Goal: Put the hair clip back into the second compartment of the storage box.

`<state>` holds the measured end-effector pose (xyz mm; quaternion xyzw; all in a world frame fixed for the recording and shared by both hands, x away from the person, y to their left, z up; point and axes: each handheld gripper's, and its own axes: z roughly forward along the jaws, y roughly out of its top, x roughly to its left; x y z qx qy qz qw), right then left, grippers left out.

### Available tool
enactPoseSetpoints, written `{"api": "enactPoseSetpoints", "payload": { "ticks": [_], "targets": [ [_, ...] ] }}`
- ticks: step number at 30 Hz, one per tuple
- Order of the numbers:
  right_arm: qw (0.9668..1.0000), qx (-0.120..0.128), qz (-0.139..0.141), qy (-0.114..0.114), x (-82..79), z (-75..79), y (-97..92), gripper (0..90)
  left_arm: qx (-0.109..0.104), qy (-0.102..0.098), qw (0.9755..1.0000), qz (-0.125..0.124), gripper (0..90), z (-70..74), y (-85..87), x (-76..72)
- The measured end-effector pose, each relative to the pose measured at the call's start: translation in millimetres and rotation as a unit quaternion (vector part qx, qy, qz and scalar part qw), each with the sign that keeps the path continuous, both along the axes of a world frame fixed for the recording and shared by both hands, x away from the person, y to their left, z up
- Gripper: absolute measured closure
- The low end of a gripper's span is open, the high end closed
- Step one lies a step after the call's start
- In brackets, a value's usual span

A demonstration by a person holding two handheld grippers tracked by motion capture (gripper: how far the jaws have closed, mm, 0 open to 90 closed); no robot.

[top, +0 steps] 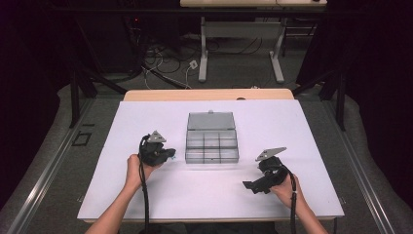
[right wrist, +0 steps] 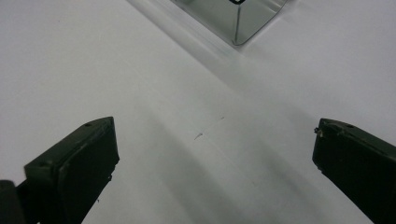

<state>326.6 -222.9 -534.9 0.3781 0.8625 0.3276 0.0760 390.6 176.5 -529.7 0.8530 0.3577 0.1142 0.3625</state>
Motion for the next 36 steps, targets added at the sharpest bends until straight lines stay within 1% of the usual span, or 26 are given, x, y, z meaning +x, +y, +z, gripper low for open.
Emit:
{"api": "enactPoseSetpoints", "payload": {
  "ticks": [1, 4, 6, 7, 9, 10, 11, 12, 13, 14, 15, 17, 19, 21, 22, 24, 25, 26, 27, 28, 29, 31, 32, 33, 35, 36],
  "targets": [
    [1.0000, 0.001, 0.000, -0.003, -0.4, 0.1, -0.1, 0.0, -0.002, 0.001, 1.0000, 0.001, 89.3, 0.3, -0.1, -0.4],
    [1.0000, -0.003, -0.001, -0.004, -1.2, 1.1, -1.3, 0.0, 0.005, -0.002, 1.0000, 0.000, 89.4, 1.8, 0.4, -0.9],
    [0.9999, -0.001, 0.005, -0.009, -1.1, 1.1, -2.1, 0.0, 0.002, -0.007, 1.0000, 0.002, 89.3, 1.8, 0.4, -1.2],
    [1.0000, -0.004, 0.006, -0.006, -1.5, 2.1, -2.5, 0.0, 0.000, -0.006, 1.0000, 0.005, 89.3, 2.1, 0.2, -1.9],
    [0.9999, -0.001, 0.007, -0.015, -1.9, 1.8, -2.3, 0.0, 0.002, -0.009, 1.0000, 0.004, 89.4, 3.4, 0.6, -2.3],
    [0.9999, -0.001, 0.004, -0.013, -2.7, 2.2, -2.1, 0.0, 0.002, -0.012, 0.9999, 0.005, 89.3, 3.6, 0.7, -2.6],
    [0.9999, -0.004, 0.009, -0.013, -2.9, 2.9, -3.2, 0.0, -0.001, -0.013, 0.9999, 0.008, 89.3, 3.7, 0.5, -3.0],
    [0.9998, -0.002, 0.012, -0.013, -3.0, 2.6, -3.5, 0.0, 0.001, -0.017, 0.9998, 0.006, 89.3, 4.2, 0.8, -2.9],
    [0.9999, 0.003, 0.012, -0.010, -4.2, 2.9, -3.6, 0.0, 0.002, -0.016, 0.9999, 0.005, 89.4, 4.9, 1.1, -3.3],
    [0.9997, 0.009, 0.014, -0.018, -4.8, 1.3, -4.2, 0.0, 0.004, -0.016, 0.9998, 0.006, 89.3, 5.5, 1.1, -3.5],
    [0.9997, 0.001, 0.017, -0.015, -5.4, 1.4, -5.6, 0.0, 0.003, -0.021, 0.9998, 0.007, 89.4, 5.4, 1.1, -3.5],
    [0.9997, 0.000, 0.018, -0.016, -7.3, 0.8, -7.9, 0.0, 0.000, -0.021, 0.9998, 0.007, 89.4, 6.2, 0.8, -4.1],
    [0.9997, 0.008, 0.014, -0.017, -9.8, -0.2, -9.3, 0.0, -0.001, -0.021, 0.9997, 0.009, 89.3, 7.2, 0.5, -4.7],
    [0.9995, 0.007, 0.013, -0.027, -10.9, -1.0, -11.2, 0.0, -0.001, -0.027, 0.9996, 0.009, 89.3, 8.3, 0.2, -4.8],
    [0.9996, 0.009, 0.011, -0.023, -12.2, -0.8, -11.8, 0.0, -0.001, -0.026, 0.9996, 0.010, 89.3, 9.2, -0.1, -5.1],
    [0.9996, 0.009, 0.010, -0.024, -13.6, -0.6, -13.7, 0.0, -0.001, -0.028, 0.9996, 0.010, 89.4, 11.6, -0.5, -5.4],
    [0.9995, 0.010, 0.010, -0.028, -14.2, -1.1, -14.8, 0.0, -0.002, -0.033, 0.9994, 0.012, 89.4, 12.3, -1.0, -5.7],
    [0.9997, 0.006, 0.013, -0.022, -14.8, -0.2, -16.1, 0.0, 0.000, -0.034, 0.9993, 0.012, 89.4, 13.5, -1.4, -6.0],
    [0.9995, 0.019, 0.007, -0.024, -15.8, -1.5, -15.4, 0.0, -0.002, -0.037, 0.9992, 0.013, 89.4, 14.2, -2.1, -6.2],
    [0.9994, 0.014, 0.011, -0.030, -15.1, -1.5, -16.6, 0.0, -0.004, -0.038, 0.9992, 0.013, 89.3, 15.2, -2.9, -6.7],
    [0.9996, 0.009, 0.012, -0.024, -15.3, -0.5, -17.3, 0.0, -0.002, -0.039, 0.9992, 0.013, 89.3, 15.9, -3.1, -6.9],
    [0.9995, 0.014, 0.011, -0.028, -15.1, -0.9, -17.5, 0.0, 0.002, -0.042, 0.9990, 0.014, 89.3, 17.8, -4.7, -7.3],
    [0.9994, 0.014, 0.012, -0.030, -14.7, -1.0, -17.5, 0.0, -0.003, -0.047, 0.9988, 0.017, 89.3, 17.7, -5.9, -7.3],
    [0.9993, 0.013, 0.010, -0.032, -14.8, -1.0, -17.1, 0.0, -0.003, -0.046, 0.9988, 0.016, 89.3, 18.6, -6.8, -7.5],
    [0.9995, 0.010, 0.011, -0.028, -14.8, -0.2, -16.9, 0.0, -0.004, -0.050, 0.9986, 0.017, 89.3, 20.2, -8.9, -7.5],
    [0.9993, 0.017, 0.010, -0.031, -14.8, -1.0, -16.0, 0.0, -0.005, -0.048, 0.9987, 0.016, 89.3, 21.2, -9.9, -7.6]
  ]
}}
